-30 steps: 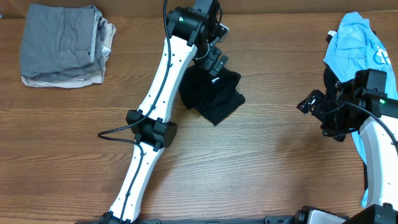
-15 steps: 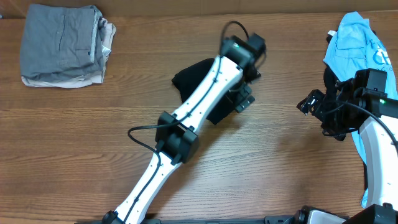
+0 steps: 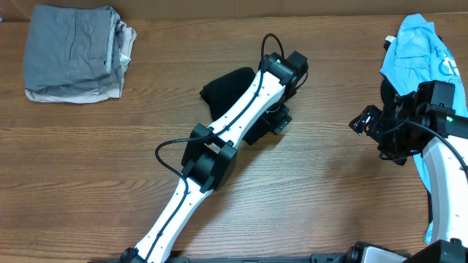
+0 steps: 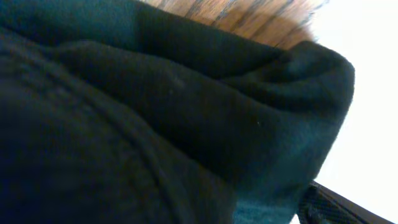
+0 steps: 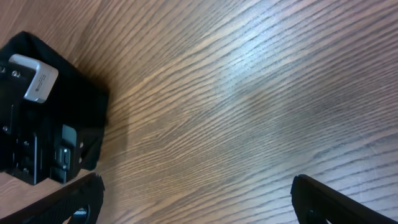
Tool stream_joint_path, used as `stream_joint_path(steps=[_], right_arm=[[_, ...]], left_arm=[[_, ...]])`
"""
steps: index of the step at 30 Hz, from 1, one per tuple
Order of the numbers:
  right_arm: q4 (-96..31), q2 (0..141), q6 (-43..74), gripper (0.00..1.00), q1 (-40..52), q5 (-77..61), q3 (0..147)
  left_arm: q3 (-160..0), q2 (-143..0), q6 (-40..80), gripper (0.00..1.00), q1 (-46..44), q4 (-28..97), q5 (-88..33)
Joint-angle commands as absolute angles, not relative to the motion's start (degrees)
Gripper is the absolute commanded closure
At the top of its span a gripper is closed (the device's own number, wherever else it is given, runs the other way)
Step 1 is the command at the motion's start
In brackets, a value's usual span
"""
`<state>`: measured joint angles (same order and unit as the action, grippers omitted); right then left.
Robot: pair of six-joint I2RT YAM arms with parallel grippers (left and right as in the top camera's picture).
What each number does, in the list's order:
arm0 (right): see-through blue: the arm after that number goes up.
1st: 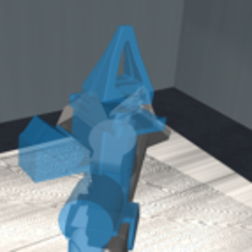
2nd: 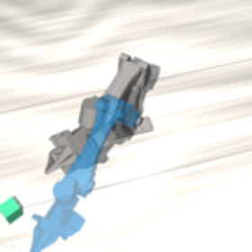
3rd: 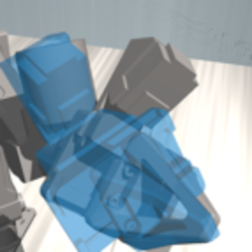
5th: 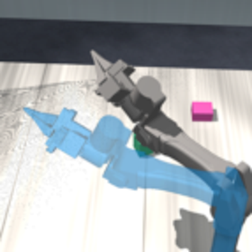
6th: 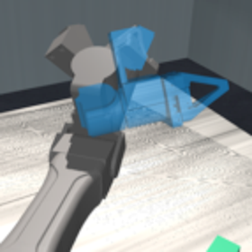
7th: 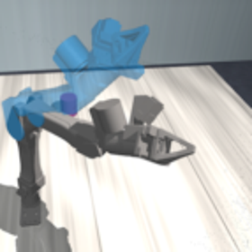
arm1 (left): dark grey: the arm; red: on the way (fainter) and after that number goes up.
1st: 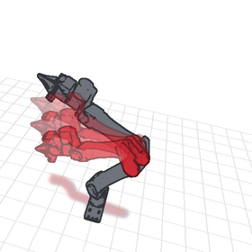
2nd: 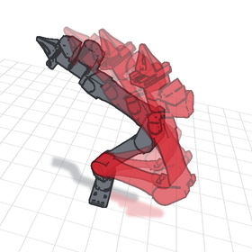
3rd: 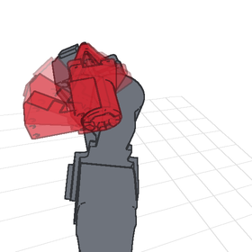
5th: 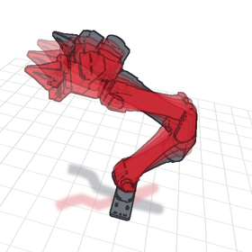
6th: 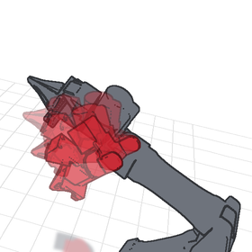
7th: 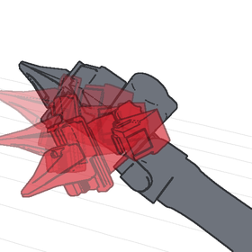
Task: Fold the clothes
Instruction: 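Lift the black bundle with the left gripper and carry it leftward, then place the black bundle on top of the folded clothes stack, left gripper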
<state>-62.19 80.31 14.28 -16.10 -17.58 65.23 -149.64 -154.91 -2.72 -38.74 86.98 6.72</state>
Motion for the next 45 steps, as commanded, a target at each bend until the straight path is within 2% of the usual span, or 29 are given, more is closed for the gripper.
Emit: stream_joint_path(steps=[1,6,7,8,9,10,15,21,26,36,45], right_arm=[[-62.0,80.4,13.5,0.00,-16.3,-17.7,65.2],[-62.0,80.4,13.5,0.00,-16.3,-17.7,65.2],[-62.1,80.4,13.5,0.00,-16.3,-17.7,65.2],[-62.1,80.4,13.4,0.00,-16.3,-17.7,65.2],[-62.1,80.4,13.5,0.00,-16.3,-17.7,65.2],[-62.1,80.4,13.5,0.00,-16.3,-17.7,65.2],[-62.0,80.4,13.5,0.00,-16.3,-17.7,65.2],[-61.9,80.4,13.4,0.00,-16.3,-17.7,65.2],[-61.4,80.4,13.4,0.00,-16.3,-17.7,65.2],[-60.5,80.4,13.5,0.00,-16.3,-17.7,65.2],[-58.3,80.4,13.7,0.00,-16.3,-20.9,65.2]], left_arm=[[-147.2,-154.6,-0.8,0.07,-38.2,86.3,8.3],[-141.7,-154.6,-0.8,0.20,-38.2,83.0,8.3],[-140.4,-154.6,-0.8,0.34,-38.2,82.2,8.7],[-139.0,-154.6,-0.8,0.55,-38.2,81.6,10.0],[-138.2,-154.6,-0.7,0.87,-38.1,81.3,11.3],[-137.8,-154.6,0.1,0.96,-38.0,81.1,12.6],[-140.1,-153.7,1.9,0.96,-36.2,82.2,15.9],[-153.4,-149.2,1.7,0.96,-30.0,88.1,17.2],[-164.1,-143.0,-0.3,0.96,-22.7,88.2,17.8],[-171.7,-133.3,-8.2,0.96,-5.2,80.1,18.5],[-170.6,-133.9,-13.3,0.96,7.5,70.5,23.0]])
